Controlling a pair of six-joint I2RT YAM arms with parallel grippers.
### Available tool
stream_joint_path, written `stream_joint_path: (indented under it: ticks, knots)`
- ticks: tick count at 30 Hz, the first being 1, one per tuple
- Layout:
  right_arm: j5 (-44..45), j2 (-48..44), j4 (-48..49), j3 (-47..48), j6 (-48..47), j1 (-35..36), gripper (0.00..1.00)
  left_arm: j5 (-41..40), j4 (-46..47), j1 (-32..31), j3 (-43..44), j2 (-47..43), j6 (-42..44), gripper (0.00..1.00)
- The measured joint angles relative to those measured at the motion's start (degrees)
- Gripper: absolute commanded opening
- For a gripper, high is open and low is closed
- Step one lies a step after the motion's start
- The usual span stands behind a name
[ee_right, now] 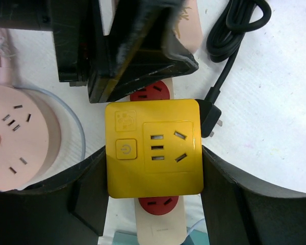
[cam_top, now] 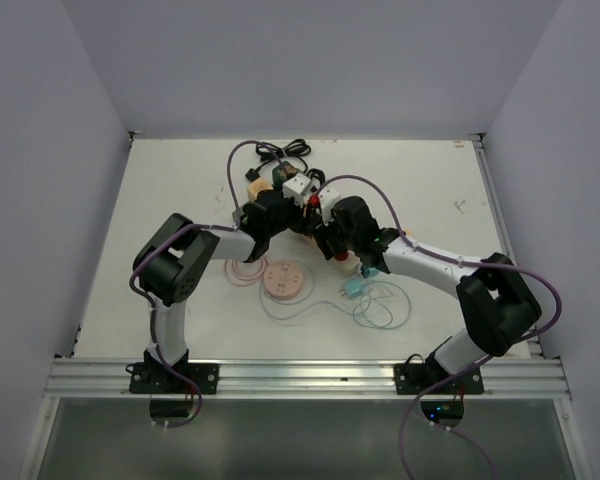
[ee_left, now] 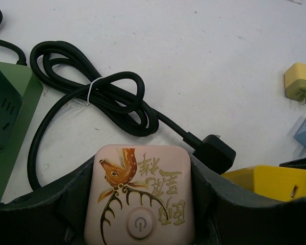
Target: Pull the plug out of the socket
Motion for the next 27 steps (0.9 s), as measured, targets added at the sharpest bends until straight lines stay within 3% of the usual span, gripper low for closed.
stream_joint_path:
  ticks: [7, 10, 14, 21, 27]
  knots:
    - [-19.21, -0.90, 0.79, -0.46, 9.79, -11.54, 0.22, -0.48, 0.52, -0.20, 0.00, 0.00, -0.57, 0.00]
    - [-23.15, -0.90, 0.83, -0.46, 11.32, -13.57, 0.22, -0.55, 0.72, -0.48, -0.02, 0.00, -0.98, 0.00]
    - [-19.54, -0.92, 0.46, -0.44, 9.20, -10.80, 0.23, -0.79, 0.57, -0.46, -0.04, 0.00, -1.01, 0.00]
    - [1.64, -1.14, 0.63, -0.48, -0.52, 1.92, 0.26, 0.02, -0.15, 0.00, 0.11, -0.02, -0.57, 0.00]
    - [1.75, -1.27, 0.48, -0.48, -0.11, 1.07, 0.29, 0.09, -1.14, 0.00, 0.72, -0.02, -0.66, 0.00]
